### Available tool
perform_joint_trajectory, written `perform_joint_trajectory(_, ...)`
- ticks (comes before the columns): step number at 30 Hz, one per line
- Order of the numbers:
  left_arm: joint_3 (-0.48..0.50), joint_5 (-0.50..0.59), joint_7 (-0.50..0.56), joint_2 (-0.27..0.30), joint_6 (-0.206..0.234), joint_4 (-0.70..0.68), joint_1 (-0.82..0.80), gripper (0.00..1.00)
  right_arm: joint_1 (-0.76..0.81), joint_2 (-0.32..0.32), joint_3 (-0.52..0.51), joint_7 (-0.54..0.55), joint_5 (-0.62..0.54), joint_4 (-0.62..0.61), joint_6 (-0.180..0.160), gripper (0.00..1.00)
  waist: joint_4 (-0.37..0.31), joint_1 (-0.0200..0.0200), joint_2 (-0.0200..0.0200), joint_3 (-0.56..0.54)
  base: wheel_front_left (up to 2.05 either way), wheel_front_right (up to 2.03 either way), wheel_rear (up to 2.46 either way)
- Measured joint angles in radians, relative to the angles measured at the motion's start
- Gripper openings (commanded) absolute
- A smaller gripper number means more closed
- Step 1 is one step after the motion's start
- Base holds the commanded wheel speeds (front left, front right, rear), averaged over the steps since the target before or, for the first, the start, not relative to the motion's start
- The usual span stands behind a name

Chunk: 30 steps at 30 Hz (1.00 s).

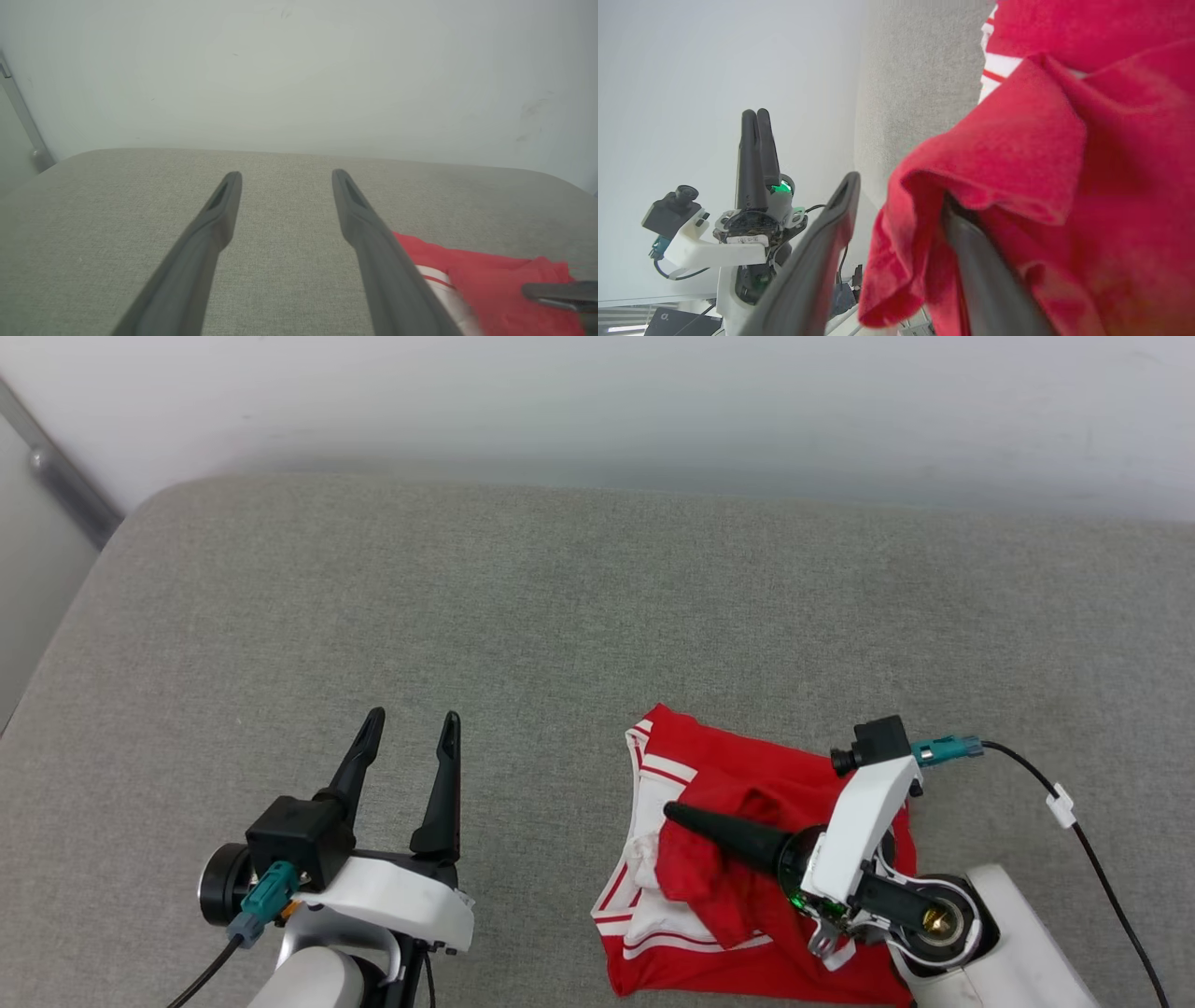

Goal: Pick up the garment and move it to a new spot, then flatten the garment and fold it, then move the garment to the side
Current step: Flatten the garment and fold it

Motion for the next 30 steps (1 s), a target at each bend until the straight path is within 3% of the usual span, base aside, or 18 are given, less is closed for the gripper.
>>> perform_joint_trajectory(4, 0.0, 0.001, -0.005, -0.006, 0.002, 0.001, 0.0, 1.0, -0.033, -0.009, 0.035, -0.06, -0.028, -0.012, 0.0, 1.0, -0.007, 0.0, 0.0, 0.005, 0.0, 0.0, 0.0)
perform_joint_trajectory(8, 0.003, 0.001, -0.008, -0.007, 0.003, 0.006, -0.003, 1.0, -0.064, -0.065, 0.098, -0.115, -0.096, -0.068, 0.0, 1.0, -0.024, 0.0, 0.0, 0.005, 0.0, 0.0, 0.0)
perform_joint_trajectory(13, 0.009, 0.0, -0.009, -0.007, 0.001, 0.013, -0.005, 1.0, -0.086, -0.196, 0.19, -0.257, -0.31, -0.131, 0.0, 1.0, -0.047, 0.0, 0.0, -0.004, 0.0, 0.0, 0.0)
perform_joint_trajectory(16, 0.014, -0.004, -0.01, -0.005, 0.006, 0.016, -0.003, 1.0, -0.085, -0.253, 0.193, -0.36, -0.435, -0.135, 0.0, 1.0, -0.064, 0.0, 0.0, -0.012, 0.0, 0.0, 0.0)
perform_joint_trajectory(23, 0.026, -0.004, -0.014, -0.002, 0.025, 0.018, 0.019, 1.0, -0.003, -0.331, 0.054, -0.56, -0.667, -0.13, 0.0, 1.0, -0.111, 0.0, 0.0, -0.032, 0.0, 0.0, 0.0)
perform_joint_trajectory(30, 0.051, -0.005, -0.017, 0.006, 0.045, 0.025, 0.058, 1.0, 0.146, -0.309, -0.159, -0.712, -0.808, -0.224, 0.0, 1.0, -0.138, 0.0, 0.0, -0.067, 0.0, 0.0, 0.0)
